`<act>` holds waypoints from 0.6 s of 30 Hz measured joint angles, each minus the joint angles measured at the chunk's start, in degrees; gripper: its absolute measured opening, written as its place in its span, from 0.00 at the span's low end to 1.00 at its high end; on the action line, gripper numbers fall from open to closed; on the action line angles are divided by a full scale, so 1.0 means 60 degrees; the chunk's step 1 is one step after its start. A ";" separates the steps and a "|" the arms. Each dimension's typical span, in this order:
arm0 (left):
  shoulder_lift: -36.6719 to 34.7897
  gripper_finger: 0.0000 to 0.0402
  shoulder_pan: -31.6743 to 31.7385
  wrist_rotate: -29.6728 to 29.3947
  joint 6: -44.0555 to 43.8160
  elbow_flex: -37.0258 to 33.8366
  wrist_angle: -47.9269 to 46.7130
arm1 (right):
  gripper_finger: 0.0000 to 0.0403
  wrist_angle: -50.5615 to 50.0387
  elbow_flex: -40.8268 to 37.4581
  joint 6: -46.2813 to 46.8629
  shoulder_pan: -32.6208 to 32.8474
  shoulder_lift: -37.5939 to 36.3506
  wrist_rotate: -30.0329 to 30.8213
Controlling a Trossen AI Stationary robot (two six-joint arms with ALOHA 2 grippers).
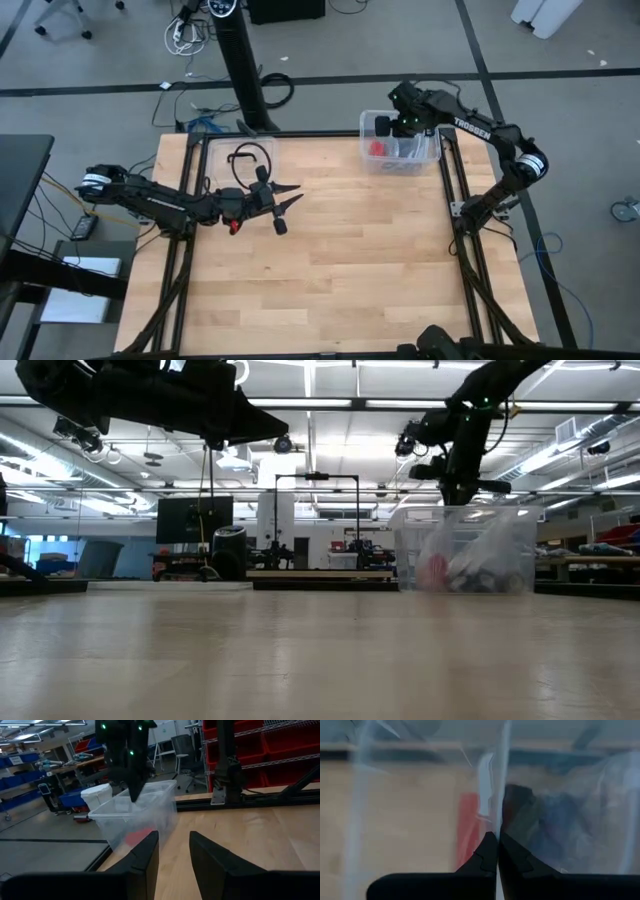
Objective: Roll bandage
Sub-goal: Put the transparent zip bag with the red bandage into the transparent bin
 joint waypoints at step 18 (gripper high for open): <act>-0.0382 0.28 -0.0002 0.0000 0.0087 0.0000 -0.0238 | 0.32 -0.1269 0.0487 -0.2540 0.0305 -0.0504 -0.0020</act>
